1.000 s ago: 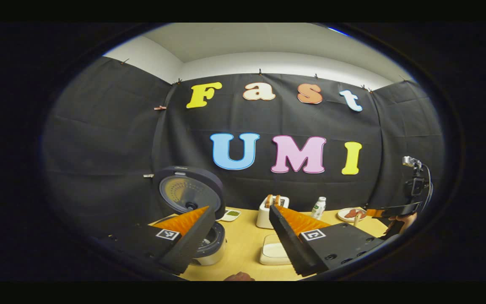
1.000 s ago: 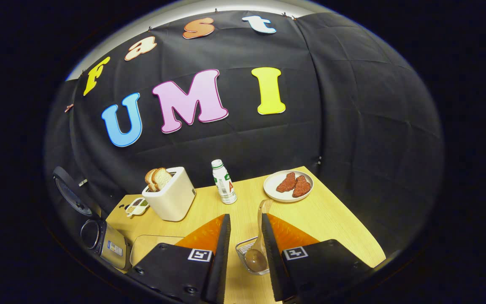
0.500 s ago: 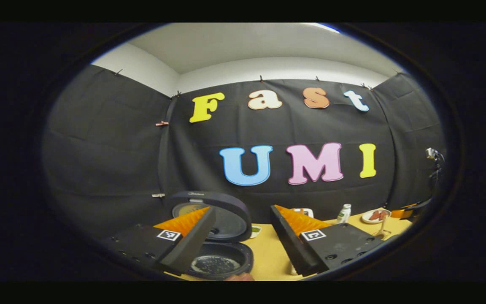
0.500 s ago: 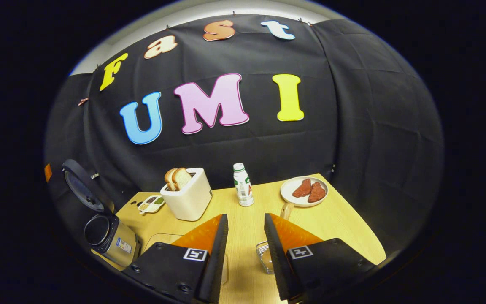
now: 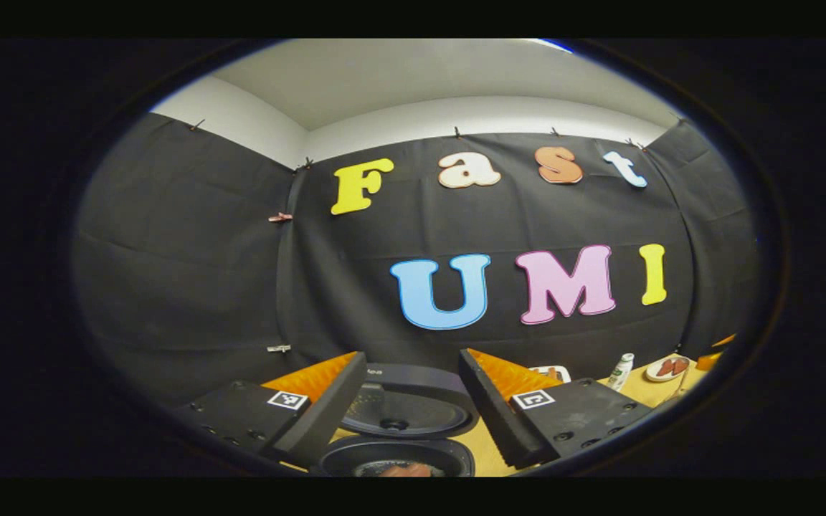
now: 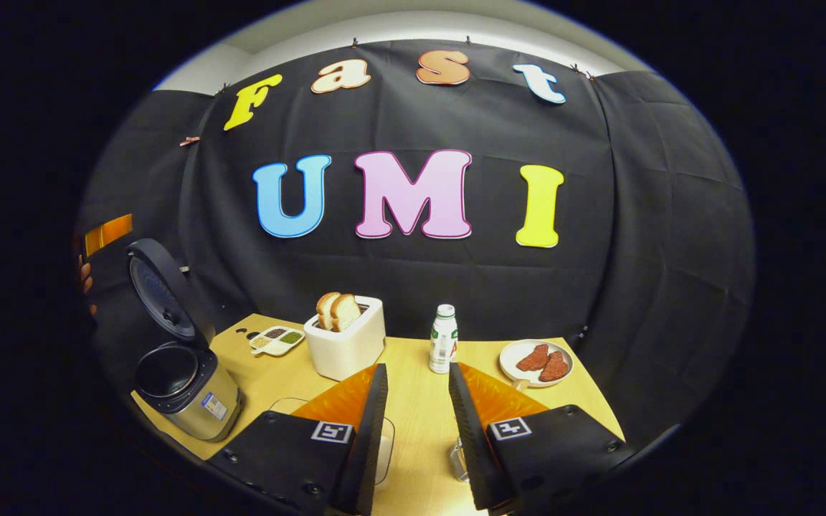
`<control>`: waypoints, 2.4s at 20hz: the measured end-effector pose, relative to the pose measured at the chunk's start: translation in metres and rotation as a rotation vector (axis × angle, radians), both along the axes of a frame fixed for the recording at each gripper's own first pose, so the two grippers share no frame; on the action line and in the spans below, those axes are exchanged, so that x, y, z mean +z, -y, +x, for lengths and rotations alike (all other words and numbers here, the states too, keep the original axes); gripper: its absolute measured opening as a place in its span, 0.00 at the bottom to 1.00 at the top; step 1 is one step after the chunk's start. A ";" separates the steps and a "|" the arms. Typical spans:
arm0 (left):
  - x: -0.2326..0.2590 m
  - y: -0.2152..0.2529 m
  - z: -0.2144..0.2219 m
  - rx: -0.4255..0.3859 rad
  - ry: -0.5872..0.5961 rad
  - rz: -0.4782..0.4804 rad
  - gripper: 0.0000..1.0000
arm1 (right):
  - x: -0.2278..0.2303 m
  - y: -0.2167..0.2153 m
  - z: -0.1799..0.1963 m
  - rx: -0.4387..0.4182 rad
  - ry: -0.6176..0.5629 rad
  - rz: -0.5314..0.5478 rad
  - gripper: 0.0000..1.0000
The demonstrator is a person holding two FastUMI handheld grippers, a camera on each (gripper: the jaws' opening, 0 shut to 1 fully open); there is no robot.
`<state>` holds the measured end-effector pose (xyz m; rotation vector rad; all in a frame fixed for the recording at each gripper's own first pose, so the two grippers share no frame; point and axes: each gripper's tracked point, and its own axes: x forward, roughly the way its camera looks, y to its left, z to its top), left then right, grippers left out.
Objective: Close the left gripper, press the button to open the rice cooker; take a wooden spoon from the chopstick holder with the right hand, scoop a spoonful of rice and pour it into the rice cooker, then put the wooden spoon back into the chopstick holder.
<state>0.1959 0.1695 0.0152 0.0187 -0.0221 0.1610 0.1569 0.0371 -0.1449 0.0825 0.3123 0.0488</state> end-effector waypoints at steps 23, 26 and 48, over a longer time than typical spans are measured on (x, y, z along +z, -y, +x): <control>-0.048 -0.032 0.040 -0.049 -0.169 -0.065 0.93 | 0.007 -0.020 -0.010 0.010 -0.007 0.030 0.54; -0.054 -0.031 0.016 -0.023 -0.173 -0.061 0.93 | 0.006 -0.025 -0.014 0.023 -0.008 0.037 0.54; -0.192 -0.009 -0.136 0.090 -0.359 -0.066 0.94 | 0.003 -0.035 -0.051 0.087 -0.018 0.077 0.54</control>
